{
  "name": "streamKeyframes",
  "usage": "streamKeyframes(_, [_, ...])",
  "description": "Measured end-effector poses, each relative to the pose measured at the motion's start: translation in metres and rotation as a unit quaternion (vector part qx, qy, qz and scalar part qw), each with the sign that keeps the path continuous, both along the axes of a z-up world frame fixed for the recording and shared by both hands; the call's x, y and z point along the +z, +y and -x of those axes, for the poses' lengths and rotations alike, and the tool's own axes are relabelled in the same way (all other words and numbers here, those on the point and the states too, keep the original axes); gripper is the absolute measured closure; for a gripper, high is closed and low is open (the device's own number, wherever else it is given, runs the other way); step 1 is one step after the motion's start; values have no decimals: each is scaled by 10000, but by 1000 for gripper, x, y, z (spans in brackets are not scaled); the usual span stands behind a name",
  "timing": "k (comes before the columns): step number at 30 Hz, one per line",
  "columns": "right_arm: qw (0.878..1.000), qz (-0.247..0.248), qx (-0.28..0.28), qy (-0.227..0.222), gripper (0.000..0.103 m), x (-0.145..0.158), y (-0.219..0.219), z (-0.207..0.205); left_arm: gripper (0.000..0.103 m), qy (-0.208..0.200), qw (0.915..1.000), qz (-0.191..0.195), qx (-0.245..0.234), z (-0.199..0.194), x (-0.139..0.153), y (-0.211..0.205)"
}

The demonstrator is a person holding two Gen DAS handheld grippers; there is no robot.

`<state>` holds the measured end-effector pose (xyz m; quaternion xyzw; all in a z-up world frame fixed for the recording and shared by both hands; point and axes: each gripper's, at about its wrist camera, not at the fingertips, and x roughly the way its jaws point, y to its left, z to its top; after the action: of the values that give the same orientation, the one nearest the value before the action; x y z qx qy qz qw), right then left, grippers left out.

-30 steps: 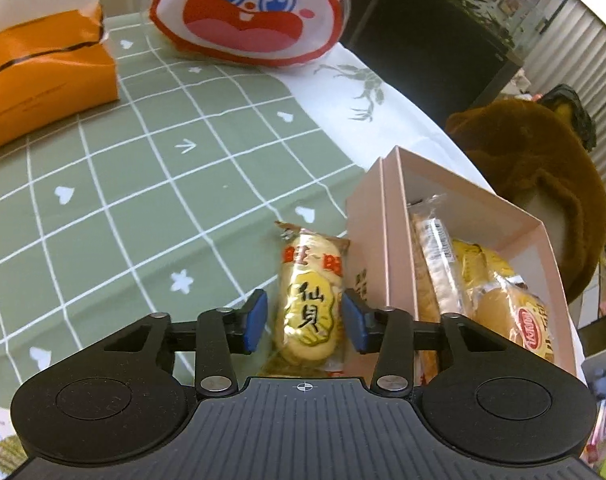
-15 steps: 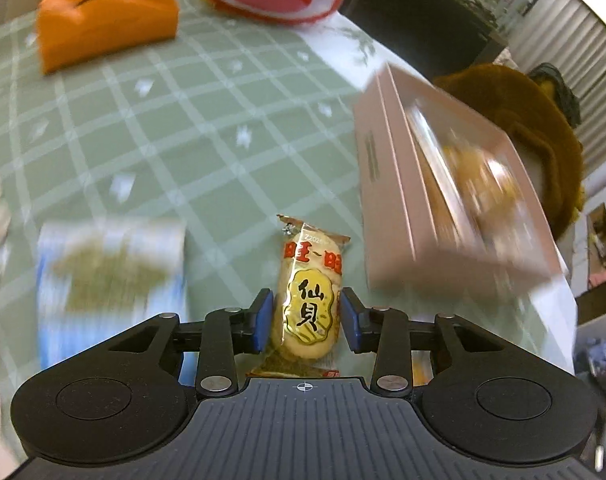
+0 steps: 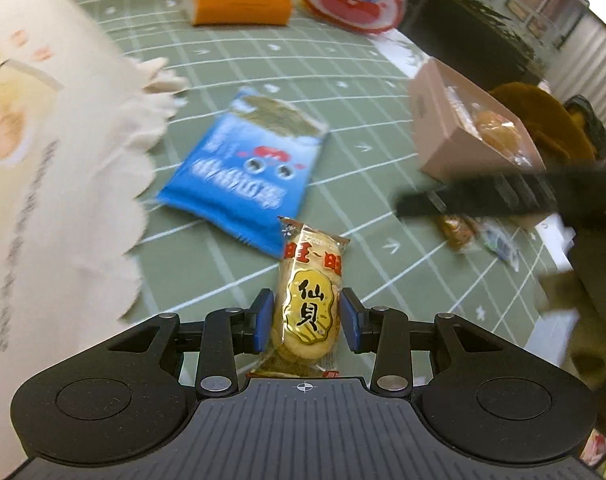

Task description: Organize snacks

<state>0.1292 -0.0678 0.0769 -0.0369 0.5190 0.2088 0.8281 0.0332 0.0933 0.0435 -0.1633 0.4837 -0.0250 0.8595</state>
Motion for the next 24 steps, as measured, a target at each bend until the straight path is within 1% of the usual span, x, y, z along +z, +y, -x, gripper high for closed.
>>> streamKeyframes(2, [9999, -37, 3, 121, 15, -2, 26, -8, 62, 28, 10000, 23, 32, 9, -1, 4])
streamKeyframes(7, [9985, -29, -54, 538, 15, -11, 87, -29, 62, 83, 9999, -61, 27, 27, 2, 9])
streamKeyframes(12, [9946, 41, -392, 960, 15, -31, 123, -52, 62, 138, 9998, -74, 107, 42, 1, 18])
streamKeyframes(13, [9941, 124, -392, 999, 9, -36, 129, -55, 62, 151, 9998, -63, 124, 44, 1, 19])
streamKeyframes(14, [9950, 227, -371, 898, 6, -37, 136, -56, 62, 158, 9998, -55, 134, 46, 1, 20])
streamKeyframes(15, [9955, 343, -322, 825, 5, -39, 143, -57, 62, 158, 9998, -49, 141, 47, 1, 21])
streamKeyframes(17, [9948, 659, -78, 773, 0, -44, 158, -58, 62, 158, 9998, -36, 153, 48, 0, 22])
streamKeyframes(18, [9932, 918, 74, 705, 0, -46, 165, -58, 62, 157, 9997, -24, 163, 49, 0, 22])
streamKeyframes(19, [9921, 1057, 223, 632, 0, -47, 170, -57, 62, 166, 9997, -17, 171, 48, 0, 22])
streamKeyframes(21, [9909, 1138, 391, 612, 0, -46, 170, -56, 61, 168, 9997, -30, 161, 47, 1, 20])
streamKeyframes(23, [9901, 1185, 350, 668, 0, -46, 160, -56, 61, 150, 9998, -23, 147, 49, 0, 20])
streamKeyframes(24, [9905, 1172, 326, 644, 3, -45, 152, -54, 61, 140, 9998, -9, 143, 48, -1, 19])
